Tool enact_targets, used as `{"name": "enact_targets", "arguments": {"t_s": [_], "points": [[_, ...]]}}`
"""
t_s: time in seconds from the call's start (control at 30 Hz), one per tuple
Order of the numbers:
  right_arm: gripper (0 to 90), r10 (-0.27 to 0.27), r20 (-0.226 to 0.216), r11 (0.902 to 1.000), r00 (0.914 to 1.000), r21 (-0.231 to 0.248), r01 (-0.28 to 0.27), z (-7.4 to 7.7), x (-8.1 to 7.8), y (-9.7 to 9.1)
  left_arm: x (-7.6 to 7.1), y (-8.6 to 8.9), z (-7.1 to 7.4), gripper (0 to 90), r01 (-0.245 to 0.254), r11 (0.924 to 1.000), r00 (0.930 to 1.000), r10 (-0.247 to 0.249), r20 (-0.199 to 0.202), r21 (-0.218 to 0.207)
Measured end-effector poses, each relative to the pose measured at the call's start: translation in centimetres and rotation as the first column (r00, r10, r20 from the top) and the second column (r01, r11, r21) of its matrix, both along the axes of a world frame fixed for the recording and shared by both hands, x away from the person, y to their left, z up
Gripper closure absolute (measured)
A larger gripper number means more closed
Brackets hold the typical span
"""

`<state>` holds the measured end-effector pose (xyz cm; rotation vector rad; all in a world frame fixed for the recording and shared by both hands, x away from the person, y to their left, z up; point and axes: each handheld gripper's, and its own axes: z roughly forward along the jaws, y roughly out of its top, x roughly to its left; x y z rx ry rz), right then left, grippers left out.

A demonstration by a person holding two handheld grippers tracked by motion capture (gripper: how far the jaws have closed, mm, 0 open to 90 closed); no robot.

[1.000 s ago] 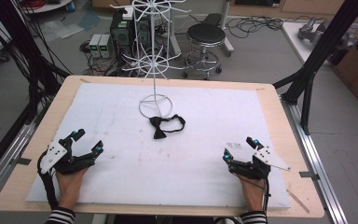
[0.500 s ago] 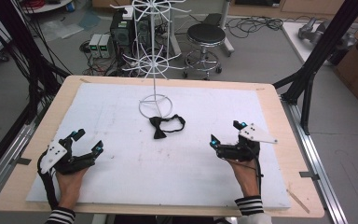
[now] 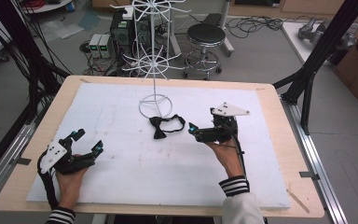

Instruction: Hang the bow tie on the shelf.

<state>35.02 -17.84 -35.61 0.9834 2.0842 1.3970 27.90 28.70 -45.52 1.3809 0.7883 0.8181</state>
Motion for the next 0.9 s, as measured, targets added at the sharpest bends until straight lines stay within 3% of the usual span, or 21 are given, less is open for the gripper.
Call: {"name": "enact_targets", "arguments": {"t_s": [0.27,0.43,0.57,0.9], "points": [[4.6,0.047,-0.03,0.9948,0.9984,-0.09,-0.049,-0.1,1.5,4.5,0.0,0.0,0.0,16.2,0.0,1.0,1.0,0.0,0.001,-0.003],[4.6,0.046,-0.06,0.993,0.9972,-0.106,-0.052,-0.1,2.1,5.8,0.0,0.0,0.0,16.2,0.0,1.0,1.0,0.0,0.0,-0.004],[4.7,0.054,-0.083,0.9865,0.9951,-0.15,-0.066,-0.2,2.8,7.4,0.0,0.0,0.0,16.2,0.0,1.0,1.0,0.0,0.0,-0.006],[6.8,0.049,-0.141,0.9798,0.9888,-0.185,-0.075,-0.9,4.1,9.4,0.0,0.0,0.0,16.2,0.0,1.0,1.0,0.0,0.0,-0.004]]}}
